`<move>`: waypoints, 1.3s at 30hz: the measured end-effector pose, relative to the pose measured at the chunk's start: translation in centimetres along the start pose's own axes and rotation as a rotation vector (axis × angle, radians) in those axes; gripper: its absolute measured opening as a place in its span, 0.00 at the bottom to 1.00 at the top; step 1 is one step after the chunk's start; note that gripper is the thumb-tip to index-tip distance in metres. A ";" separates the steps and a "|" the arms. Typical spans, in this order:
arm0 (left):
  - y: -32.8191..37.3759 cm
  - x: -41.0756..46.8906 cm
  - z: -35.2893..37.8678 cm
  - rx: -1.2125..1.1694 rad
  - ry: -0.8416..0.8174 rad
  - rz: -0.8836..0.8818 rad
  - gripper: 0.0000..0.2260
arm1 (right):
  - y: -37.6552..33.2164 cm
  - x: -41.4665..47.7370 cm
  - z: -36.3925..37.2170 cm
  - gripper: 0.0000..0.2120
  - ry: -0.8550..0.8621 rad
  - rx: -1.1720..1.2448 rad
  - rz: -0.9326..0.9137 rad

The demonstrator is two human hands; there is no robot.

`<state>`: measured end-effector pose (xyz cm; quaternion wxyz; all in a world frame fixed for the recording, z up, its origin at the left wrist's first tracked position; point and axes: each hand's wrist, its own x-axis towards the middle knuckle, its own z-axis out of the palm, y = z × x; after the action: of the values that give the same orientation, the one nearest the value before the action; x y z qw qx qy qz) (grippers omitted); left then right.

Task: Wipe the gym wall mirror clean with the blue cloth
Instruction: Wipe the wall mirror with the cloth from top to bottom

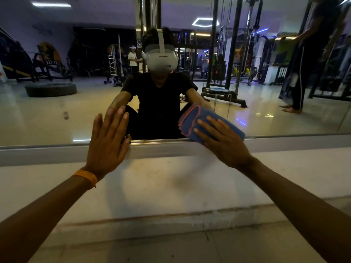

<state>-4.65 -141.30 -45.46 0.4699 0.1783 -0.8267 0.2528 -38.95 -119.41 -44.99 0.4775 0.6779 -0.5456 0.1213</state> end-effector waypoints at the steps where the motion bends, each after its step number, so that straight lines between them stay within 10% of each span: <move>1: 0.0 0.1 -0.1 -0.004 0.002 0.011 0.30 | 1.2 -1.9 -0.3 0.29 -0.007 -0.001 0.061; 13: -0.4 0.6 -0.8 -0.013 -0.018 -0.067 0.31 | -5.2 6.0 0.7 0.27 0.002 0.040 -0.089; 19: -0.7 1.0 -1.2 -0.004 0.001 -0.082 0.31 | -0.9 1.3 -1.0 0.33 0.073 0.040 0.210; 39: -6.4 -2.0 -3.6 0.063 -0.028 -0.144 0.31 | -12.3 12.4 1.6 0.27 -0.011 0.041 -0.187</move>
<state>2.25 -144.25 -44.08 0.4693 0.2556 -0.8099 0.2417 -24.31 -129.05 -43.67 0.4698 0.7362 -0.4800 0.0833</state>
